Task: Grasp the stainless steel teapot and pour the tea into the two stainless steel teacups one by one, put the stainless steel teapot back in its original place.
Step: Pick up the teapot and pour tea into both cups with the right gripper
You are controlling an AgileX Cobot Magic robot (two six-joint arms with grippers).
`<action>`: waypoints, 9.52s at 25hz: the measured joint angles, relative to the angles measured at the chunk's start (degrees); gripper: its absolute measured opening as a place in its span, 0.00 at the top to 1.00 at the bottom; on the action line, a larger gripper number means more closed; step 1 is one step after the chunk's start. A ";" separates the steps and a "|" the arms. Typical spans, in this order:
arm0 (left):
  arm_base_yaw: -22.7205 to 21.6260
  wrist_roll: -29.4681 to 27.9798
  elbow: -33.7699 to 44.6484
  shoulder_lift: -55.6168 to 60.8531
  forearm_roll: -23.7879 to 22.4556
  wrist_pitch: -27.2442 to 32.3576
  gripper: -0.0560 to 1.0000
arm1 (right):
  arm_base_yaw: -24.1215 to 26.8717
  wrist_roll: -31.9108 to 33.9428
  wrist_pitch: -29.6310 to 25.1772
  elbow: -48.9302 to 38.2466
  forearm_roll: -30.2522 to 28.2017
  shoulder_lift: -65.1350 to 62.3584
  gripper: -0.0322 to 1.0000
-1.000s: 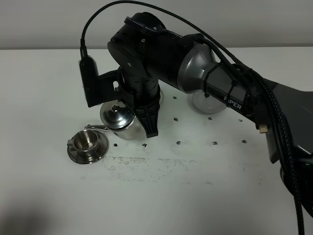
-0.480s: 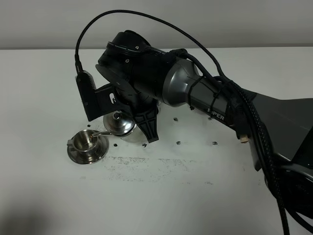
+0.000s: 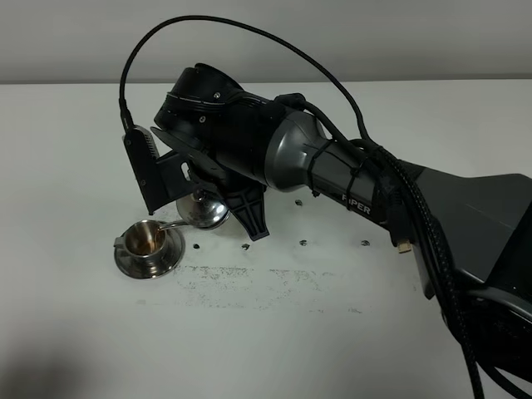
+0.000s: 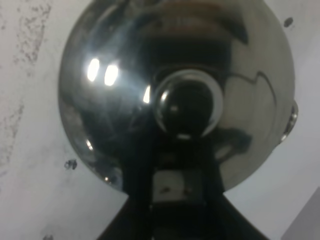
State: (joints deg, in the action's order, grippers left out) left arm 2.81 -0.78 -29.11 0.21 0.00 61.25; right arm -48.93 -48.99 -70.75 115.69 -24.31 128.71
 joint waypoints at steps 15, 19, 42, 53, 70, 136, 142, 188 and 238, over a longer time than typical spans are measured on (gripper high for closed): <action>0.00 0.00 0.00 0.00 0.00 0.00 0.42 | -1.39 1.08 2.36 0.00 -2.60 0.00 0.77; 0.00 0.00 0.00 0.00 0.00 0.00 0.42 | -1.70 1.08 2.80 0.00 -3.79 0.02 0.77; 0.00 0.00 0.00 0.00 0.00 0.00 0.42 | -3.13 1.58 2.95 0.00 -8.41 1.04 0.77; 0.00 0.00 0.00 0.00 0.00 0.00 0.42 | -3.40 1.71 2.95 0.00 -9.66 1.72 0.77; 0.00 0.00 0.00 0.00 0.00 0.00 0.42 | -4.16 1.15 3.00 0.00 -12.29 1.72 0.77; -0.04 0.00 0.00 0.00 0.00 0.00 0.42 | 2.11 18.56 15.21 -25.04 21.22 -19.73 0.77; -0.04 0.00 0.00 0.00 0.00 0.00 0.42 | 2.11 25.07 26.03 -35.88 25.10 -20.81 0.77; -0.04 0.00 0.00 0.00 0.00 0.00 0.42 | 21.98 -8.07 8.62 2.20 9.72 1.37 0.77; -0.04 0.00 0.00 0.00 0.00 0.00 0.42 | 17.40 -12.27 11.73 2.80 -11.84 3.79 0.77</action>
State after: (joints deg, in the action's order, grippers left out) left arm 2.76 -0.78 -29.11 0.21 0.00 61.25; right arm -31.53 -61.26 -59.02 118.50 -36.15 132.50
